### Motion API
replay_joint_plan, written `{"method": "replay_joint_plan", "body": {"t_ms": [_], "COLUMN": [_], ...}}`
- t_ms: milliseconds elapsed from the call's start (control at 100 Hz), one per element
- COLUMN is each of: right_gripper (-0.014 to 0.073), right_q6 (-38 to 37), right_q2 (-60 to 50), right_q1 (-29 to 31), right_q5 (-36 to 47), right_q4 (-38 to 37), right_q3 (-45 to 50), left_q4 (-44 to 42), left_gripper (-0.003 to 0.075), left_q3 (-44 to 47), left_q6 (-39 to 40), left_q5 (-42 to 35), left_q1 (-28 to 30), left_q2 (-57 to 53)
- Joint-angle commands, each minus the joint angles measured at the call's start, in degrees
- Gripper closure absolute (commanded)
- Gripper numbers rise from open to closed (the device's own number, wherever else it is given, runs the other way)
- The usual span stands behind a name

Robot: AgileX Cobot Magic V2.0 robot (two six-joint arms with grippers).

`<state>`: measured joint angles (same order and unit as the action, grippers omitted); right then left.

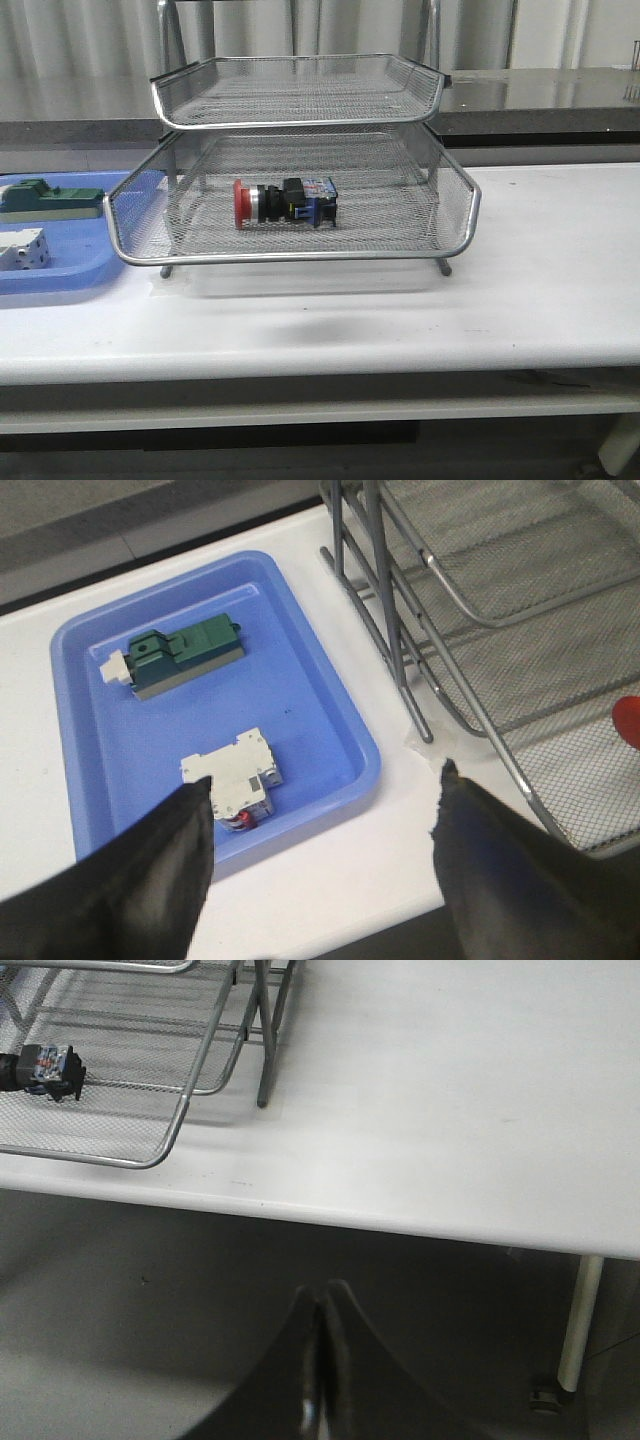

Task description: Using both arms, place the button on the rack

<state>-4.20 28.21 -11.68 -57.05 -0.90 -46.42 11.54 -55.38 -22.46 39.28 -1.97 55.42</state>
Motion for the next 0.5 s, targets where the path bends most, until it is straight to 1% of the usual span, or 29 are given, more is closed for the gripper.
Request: {"method": "replay_joint_plan", "body": {"t_ms": [0, 100, 220, 490], "right_gripper": [0.0662, 0.0662, 0.0662, 0.0662], "right_q6": [0.0, 0.0, 0.0, 0.0], "right_q2": [0.3, 0.3, 0.3, 0.3], "right_q1": [0.4, 0.4, 0.4, 0.4], "right_q5": [3.6, 3.6, 3.6, 3.6], "right_q4": [-0.3, -0.3, -0.3, -0.3], "right_q3": [-1.4, -1.4, -1.4, -1.4], "left_q4": [1.9, 1.9, 1.9, 4.9], "left_gripper": [0.026, 0.026, 0.026, 0.026], "left_q3": [4.3, 11.5, 18.3, 29.8], "left_q6": [0.7, 0.7, 0.7, 0.7], "left_q5": [-9.5, -14.7, -18.7, -26.0], "left_q1": [0.2, 0.2, 0.2, 0.2], "left_q2": [-5.9, -11.5, -18.0, -29.8]}}
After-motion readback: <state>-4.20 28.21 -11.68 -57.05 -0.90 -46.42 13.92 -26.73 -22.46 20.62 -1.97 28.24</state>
